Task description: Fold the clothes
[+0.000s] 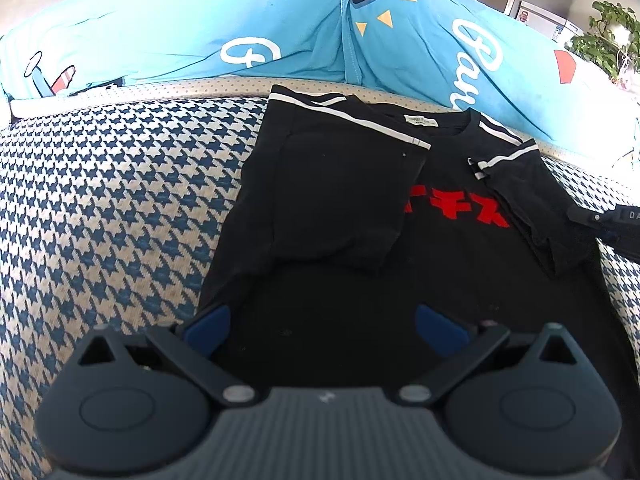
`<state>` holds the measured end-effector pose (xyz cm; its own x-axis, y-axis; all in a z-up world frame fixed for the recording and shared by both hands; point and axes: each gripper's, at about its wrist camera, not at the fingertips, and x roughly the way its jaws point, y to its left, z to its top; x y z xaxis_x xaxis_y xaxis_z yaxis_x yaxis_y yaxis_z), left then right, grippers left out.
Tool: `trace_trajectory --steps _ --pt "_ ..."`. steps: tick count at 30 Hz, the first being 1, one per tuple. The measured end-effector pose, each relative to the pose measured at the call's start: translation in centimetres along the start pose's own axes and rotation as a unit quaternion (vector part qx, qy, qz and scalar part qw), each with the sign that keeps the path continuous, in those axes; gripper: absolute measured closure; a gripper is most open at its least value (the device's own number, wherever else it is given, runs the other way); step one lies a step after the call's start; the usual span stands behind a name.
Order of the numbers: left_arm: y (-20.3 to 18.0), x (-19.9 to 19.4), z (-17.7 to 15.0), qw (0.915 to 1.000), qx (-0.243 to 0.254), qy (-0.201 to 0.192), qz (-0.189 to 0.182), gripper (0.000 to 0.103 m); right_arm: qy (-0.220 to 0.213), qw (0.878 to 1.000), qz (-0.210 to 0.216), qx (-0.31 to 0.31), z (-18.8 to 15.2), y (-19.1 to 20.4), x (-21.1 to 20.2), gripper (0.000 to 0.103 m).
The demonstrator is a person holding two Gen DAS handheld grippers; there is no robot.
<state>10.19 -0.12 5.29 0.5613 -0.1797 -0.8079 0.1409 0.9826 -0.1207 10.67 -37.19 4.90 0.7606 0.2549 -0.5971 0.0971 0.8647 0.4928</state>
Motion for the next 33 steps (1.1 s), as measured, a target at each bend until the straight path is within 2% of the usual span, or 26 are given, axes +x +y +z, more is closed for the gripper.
trace_trajectory --steps 2,9,10,12,21,28,33 --pt "0.1 -0.1 0.0 1.0000 -0.001 -0.001 0.001 0.000 0.006 1.000 -0.001 0.003 -0.1 -0.3 0.3 0.081" --pt "0.8 -0.3 0.0 1.0000 -0.007 -0.001 0.006 0.000 -0.003 1.000 0.002 -0.006 -0.6 0.0 0.6 0.077" --pt "0.9 -0.3 0.0 0.9999 -0.008 -0.002 0.006 0.000 -0.004 1.000 -0.001 -0.010 -0.6 0.2 0.7 0.078" --pt "1.1 -0.5 0.1 0.9999 -0.010 -0.004 0.007 0.000 -0.007 1.000 -0.002 -0.013 -0.6 0.8 0.6 0.091" --pt "2.1 -1.5 0.5 0.9997 -0.018 -0.009 0.016 0.000 -0.041 0.998 0.018 -0.033 -1.0 5.3 -0.7 0.092" --pt "3.8 -3.0 0.9 0.9990 -0.038 -0.021 0.014 0.000 -0.049 0.997 0.031 -0.057 -1.5 9.1 -0.5 0.093" --pt "5.6 -4.1 0.7 0.9982 -0.048 -0.028 0.021 0.000 -0.054 0.995 0.063 -0.061 -1.8 12.7 0.2 0.093"
